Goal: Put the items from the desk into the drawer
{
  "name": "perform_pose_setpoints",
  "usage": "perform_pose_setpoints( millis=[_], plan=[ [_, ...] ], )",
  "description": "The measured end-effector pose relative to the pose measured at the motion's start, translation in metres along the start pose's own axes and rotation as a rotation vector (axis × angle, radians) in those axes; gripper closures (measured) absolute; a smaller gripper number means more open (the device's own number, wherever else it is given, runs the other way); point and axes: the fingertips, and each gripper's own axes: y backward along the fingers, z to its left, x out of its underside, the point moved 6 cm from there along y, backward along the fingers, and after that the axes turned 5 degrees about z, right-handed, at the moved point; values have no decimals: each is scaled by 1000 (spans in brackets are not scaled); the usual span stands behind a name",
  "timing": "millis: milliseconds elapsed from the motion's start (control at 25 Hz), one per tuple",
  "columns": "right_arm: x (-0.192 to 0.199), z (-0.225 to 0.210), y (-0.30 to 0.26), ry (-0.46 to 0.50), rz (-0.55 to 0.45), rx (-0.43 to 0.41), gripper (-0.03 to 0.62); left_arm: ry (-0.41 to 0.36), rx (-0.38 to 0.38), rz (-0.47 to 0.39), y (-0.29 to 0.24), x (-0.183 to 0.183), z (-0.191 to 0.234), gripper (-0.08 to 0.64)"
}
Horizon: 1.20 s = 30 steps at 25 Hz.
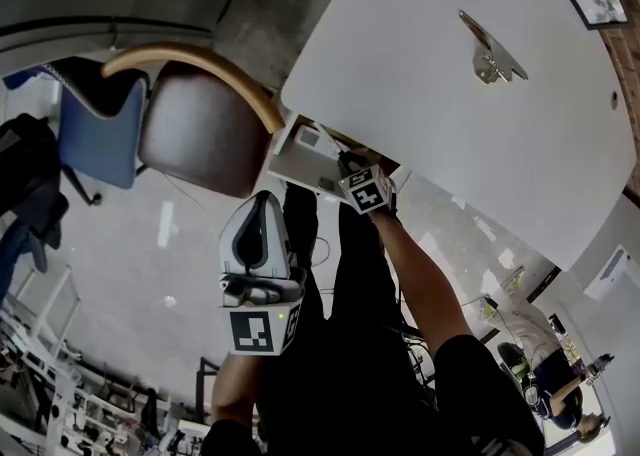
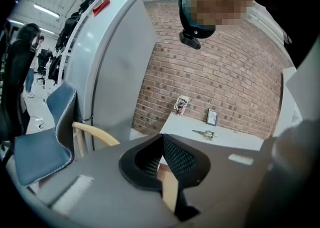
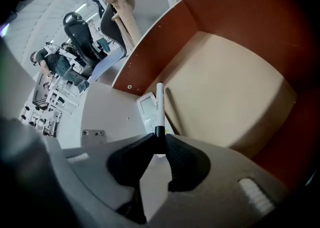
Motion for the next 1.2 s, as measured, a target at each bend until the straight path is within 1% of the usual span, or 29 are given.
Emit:
perform_pose_setpoints(
  millis=[160,320,600,680,800,1040,1200],
  plan=[
    [3,-3,-11,-5,19,14,517,9,-6,8,-3,5,2,540],
    [4,-2,-19,11,33,16,515,12,-4,15,-2,9,0,540],
    [6,-1,-24,-1,45,21,512,10,0,13,1,11,-2,540],
    [7,-1,-23,-12,49,16,488,9,3,9,2,9,-3,540],
    [6,-2,-20,-19,48,18,474,10,3,0,3,7,-4,540],
    [0,-1,-2,-39,27,19,474,0,10,-21,11,0,-8,540],
    [-2,6,20,-26,-4,11,494,0,17,-28,22,-7,-13,540]
  ],
)
